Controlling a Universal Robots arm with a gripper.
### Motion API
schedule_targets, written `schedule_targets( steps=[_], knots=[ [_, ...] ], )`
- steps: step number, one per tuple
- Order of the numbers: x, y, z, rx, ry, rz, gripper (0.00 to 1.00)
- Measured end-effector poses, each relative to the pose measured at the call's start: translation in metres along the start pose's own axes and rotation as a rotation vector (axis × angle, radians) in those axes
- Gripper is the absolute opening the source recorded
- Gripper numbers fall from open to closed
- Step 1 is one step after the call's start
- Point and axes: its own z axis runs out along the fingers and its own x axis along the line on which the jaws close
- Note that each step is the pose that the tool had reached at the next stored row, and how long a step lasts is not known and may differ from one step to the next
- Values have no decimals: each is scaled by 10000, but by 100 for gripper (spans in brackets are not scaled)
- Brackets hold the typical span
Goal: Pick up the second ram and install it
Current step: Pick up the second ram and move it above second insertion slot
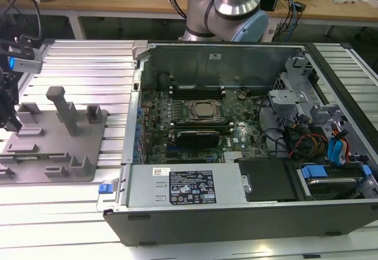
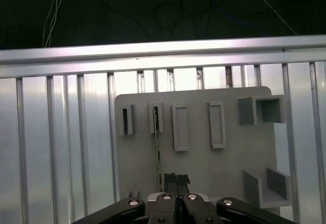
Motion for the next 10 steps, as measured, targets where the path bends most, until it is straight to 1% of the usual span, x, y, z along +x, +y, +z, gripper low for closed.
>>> schedule_targets(
  steps=[2, 6, 9, 10],
  knots=[
    [4, -10, 17, 0, 0, 0, 8],
    [16, -61, 76, 1, 0, 0, 8],
    [23, -81, 110, 2, -1, -1, 8],
    [28, -87, 135, 1, 0, 0, 8]
  ],
)
